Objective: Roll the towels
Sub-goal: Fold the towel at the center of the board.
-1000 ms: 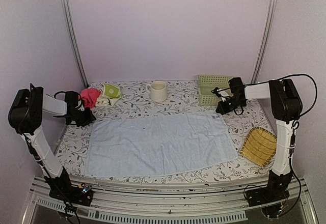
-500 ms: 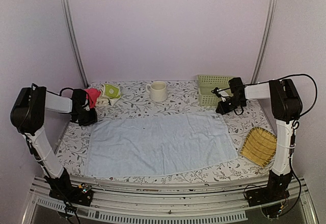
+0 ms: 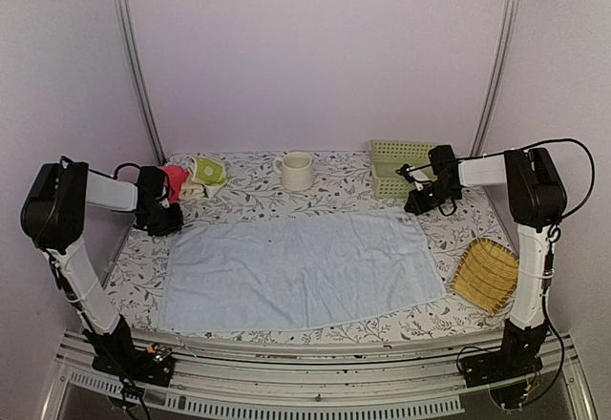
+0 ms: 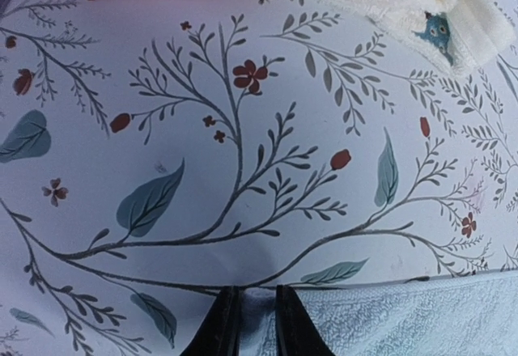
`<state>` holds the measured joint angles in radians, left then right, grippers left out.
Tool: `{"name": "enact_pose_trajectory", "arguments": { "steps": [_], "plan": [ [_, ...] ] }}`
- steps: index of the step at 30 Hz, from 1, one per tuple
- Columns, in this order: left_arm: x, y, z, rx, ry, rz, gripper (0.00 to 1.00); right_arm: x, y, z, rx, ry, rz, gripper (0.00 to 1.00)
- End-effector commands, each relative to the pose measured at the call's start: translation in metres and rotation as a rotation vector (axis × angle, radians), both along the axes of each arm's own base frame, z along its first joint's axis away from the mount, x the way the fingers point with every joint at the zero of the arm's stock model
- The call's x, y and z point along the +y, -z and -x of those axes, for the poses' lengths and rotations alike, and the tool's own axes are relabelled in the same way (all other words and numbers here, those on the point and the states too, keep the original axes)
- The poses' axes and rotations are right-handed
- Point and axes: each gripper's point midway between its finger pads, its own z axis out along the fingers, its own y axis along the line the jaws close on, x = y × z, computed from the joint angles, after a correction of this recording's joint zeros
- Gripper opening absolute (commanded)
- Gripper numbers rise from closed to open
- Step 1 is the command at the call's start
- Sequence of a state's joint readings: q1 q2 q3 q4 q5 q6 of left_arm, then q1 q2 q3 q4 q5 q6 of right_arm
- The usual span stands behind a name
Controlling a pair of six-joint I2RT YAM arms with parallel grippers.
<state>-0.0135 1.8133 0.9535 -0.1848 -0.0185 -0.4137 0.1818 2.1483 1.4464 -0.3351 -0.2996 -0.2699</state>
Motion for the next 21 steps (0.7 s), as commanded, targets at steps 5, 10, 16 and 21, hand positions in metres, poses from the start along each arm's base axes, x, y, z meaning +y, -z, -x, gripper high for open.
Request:
{"name": "enact_pose_trajectory", "arguments": {
  "steps": [5, 10, 16, 21],
  "plan": [
    [-0.002, 0.028, 0.036, 0.179, 0.011, -0.071, 0.1, 0.0, 0.003, -0.001, 0.026, -0.005, -0.011, 0.07],
    [-0.001, 0.014, 0.021, 0.128, 0.008, -0.082, 0.0, 0.002, -0.012, -0.009, -0.008, -0.013, -0.016, 0.03],
    [-0.003, -0.035, -0.003, -0.006, 0.003, -0.065, 0.0, 0.005, -0.058, -0.021, -0.105, -0.036, -0.047, 0.03],
    [0.002, -0.061, -0.012, -0.076, -0.014, -0.068, 0.0, -0.007, -0.075, -0.027, -0.156, -0.031, -0.032, 0.03]
  ]
}}
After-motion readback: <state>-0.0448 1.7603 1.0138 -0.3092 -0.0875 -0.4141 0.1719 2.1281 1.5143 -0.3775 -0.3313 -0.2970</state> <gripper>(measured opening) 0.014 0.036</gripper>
